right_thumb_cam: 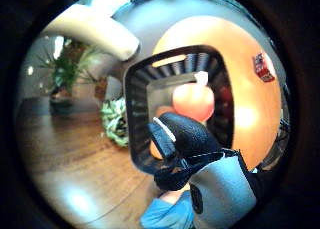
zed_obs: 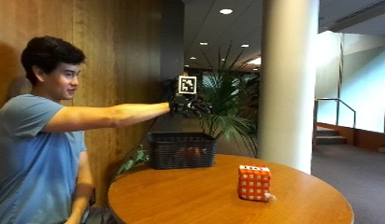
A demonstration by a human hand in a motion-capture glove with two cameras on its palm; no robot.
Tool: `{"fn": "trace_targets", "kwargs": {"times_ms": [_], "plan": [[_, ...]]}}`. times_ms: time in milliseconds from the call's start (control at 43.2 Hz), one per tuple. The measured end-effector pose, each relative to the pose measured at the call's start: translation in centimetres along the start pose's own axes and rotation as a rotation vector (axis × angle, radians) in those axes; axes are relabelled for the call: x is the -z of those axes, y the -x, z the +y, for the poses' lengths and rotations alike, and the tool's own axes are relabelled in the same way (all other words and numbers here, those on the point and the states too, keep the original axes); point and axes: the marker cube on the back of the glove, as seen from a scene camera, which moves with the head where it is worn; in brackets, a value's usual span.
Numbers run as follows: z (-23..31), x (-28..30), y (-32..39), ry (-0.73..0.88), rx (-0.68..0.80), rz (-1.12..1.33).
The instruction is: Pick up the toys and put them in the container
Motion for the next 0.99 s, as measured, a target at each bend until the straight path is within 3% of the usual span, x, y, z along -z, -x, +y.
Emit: {"fn": "trace_targets", "kwargs": {"times_ms": [116, 393, 509, 994], "plan": [[-2.8, 0.8, 0.2, -0.013, -0.073, 0.091], [-8.3, 0.2, -12.6, -0.008, -0.199, 0.058], [-10.0, -1.9, -18.5, 0.03, -0.166, 0.148], [-17.1, -15.2, -29.6, 0.243, -0.314, 0.01]]}}
